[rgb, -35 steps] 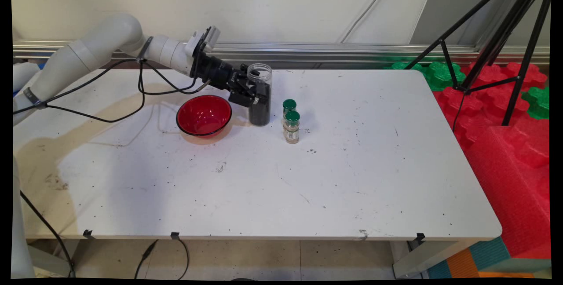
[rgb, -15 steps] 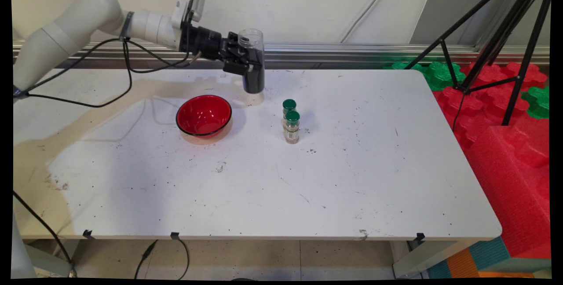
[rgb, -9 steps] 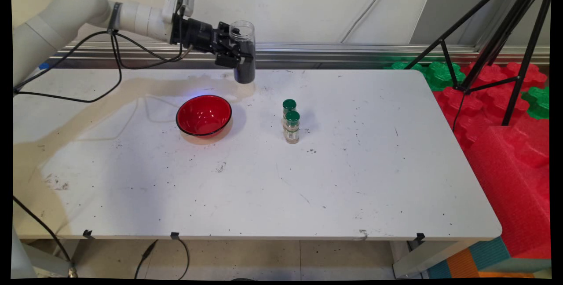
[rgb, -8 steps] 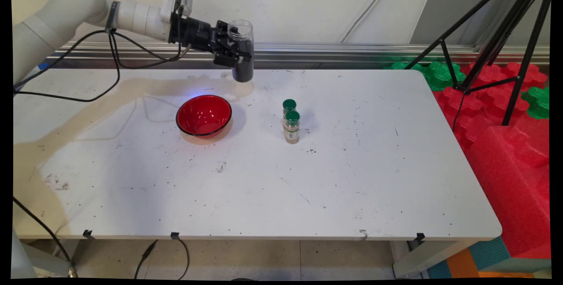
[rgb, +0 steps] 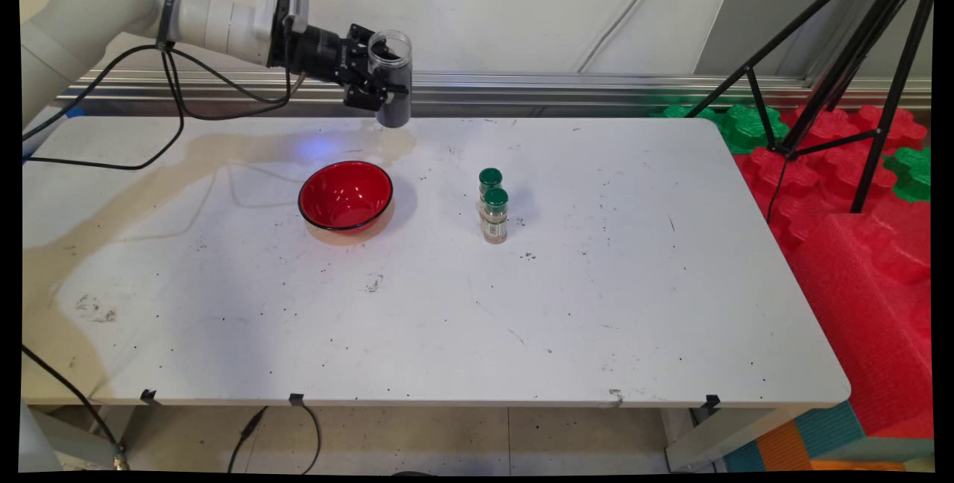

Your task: Pour the black seasoning powder in the red bowl

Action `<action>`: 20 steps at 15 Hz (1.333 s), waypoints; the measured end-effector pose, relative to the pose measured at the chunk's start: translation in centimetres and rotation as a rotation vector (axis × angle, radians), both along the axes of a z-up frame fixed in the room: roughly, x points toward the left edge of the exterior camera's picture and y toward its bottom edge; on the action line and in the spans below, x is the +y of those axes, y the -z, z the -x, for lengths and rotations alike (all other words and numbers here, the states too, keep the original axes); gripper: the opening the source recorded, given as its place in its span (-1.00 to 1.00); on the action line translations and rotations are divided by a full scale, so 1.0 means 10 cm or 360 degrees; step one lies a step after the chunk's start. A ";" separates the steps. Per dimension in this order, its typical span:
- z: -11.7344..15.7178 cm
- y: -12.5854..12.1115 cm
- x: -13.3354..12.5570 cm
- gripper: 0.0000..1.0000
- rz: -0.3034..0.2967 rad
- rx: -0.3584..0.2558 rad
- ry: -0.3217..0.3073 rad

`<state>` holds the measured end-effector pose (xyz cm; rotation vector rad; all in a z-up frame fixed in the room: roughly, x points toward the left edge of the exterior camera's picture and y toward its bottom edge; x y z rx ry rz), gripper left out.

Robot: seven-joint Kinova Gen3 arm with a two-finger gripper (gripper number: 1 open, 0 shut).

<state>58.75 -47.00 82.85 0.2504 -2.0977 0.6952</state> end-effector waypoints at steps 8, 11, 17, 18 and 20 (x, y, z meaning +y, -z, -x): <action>-0.16 0.04 0.16 -1.00 0.0125 -0.0185 0.0042; -0.21 0.07 0.20 -1.00 0.0167 -0.0251 0.0059; -0.33 0.15 0.33 -1.00 0.0330 -0.0428 0.0120; -0.35 0.17 0.36 -1.00 0.0370 -0.0468 0.0138; -0.37 0.19 0.40 -1.00 0.0430 -0.0530 0.0169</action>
